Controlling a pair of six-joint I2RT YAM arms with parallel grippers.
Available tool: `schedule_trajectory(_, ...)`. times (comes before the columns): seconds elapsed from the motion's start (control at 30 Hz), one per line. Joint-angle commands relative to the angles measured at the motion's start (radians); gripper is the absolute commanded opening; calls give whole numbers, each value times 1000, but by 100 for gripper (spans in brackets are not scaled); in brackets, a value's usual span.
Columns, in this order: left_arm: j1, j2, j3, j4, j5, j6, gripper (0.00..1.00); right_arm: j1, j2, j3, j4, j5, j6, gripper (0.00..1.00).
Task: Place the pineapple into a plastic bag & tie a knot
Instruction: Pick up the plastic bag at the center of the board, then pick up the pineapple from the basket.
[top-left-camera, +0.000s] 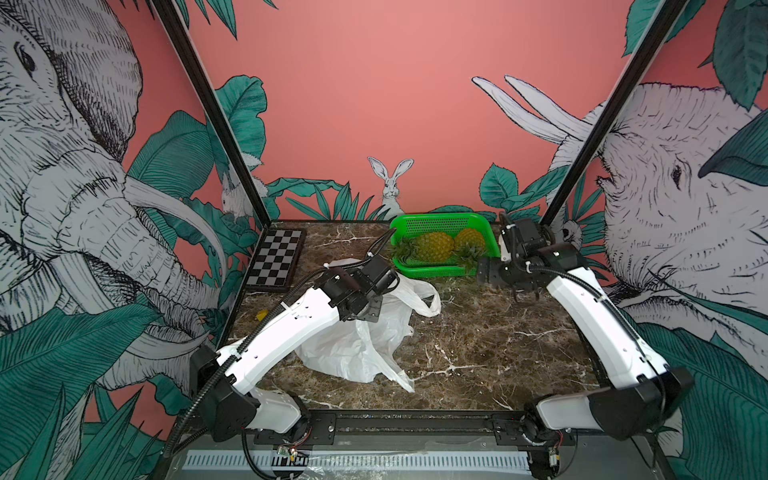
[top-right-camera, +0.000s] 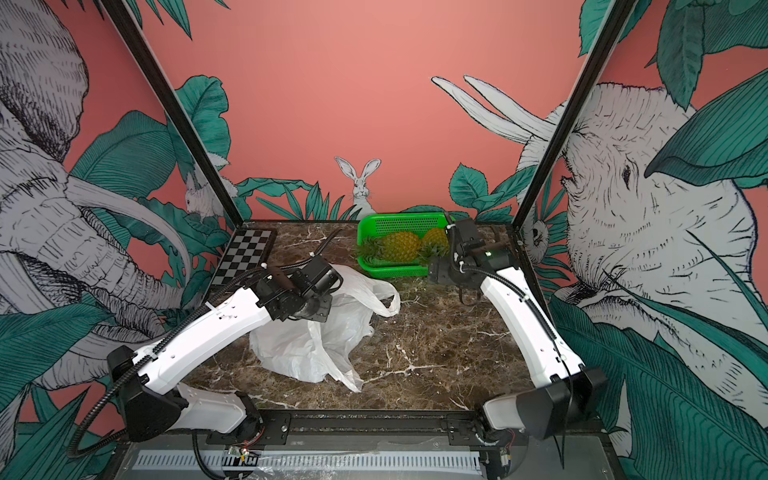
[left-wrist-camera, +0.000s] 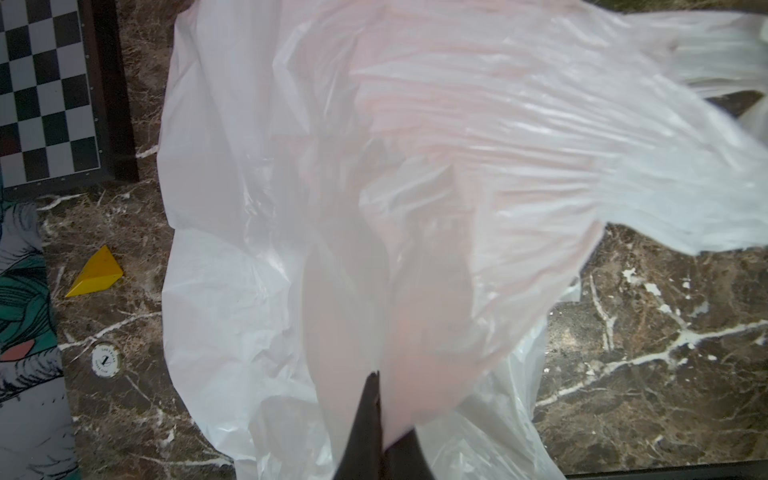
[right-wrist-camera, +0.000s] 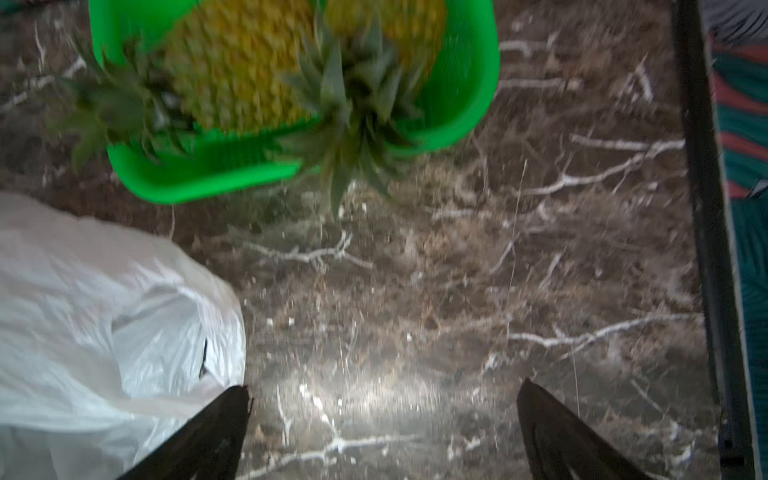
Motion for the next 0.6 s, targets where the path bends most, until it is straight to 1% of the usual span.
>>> schedule_trajectory(0.0,5,-45,24,-50,-12,-45,0,5,132,123,34,99,67,99)
schedule_trajectory(0.1,5,-42,-26,9,49,-81,0,4,275,229,26,142,116,99)
schedule_trajectory(0.23,5,-26,-65,77,106,-120,0,1,427,350,-28,174,149,98)
schedule_trajectory(0.37,5,-12,-89,134,129,-129,0,-1,509,366,-22,150,161,99)
schedule_trajectory(0.57,5,11,-83,152,147,-127,0,-4,590,380,-12,128,188,99)
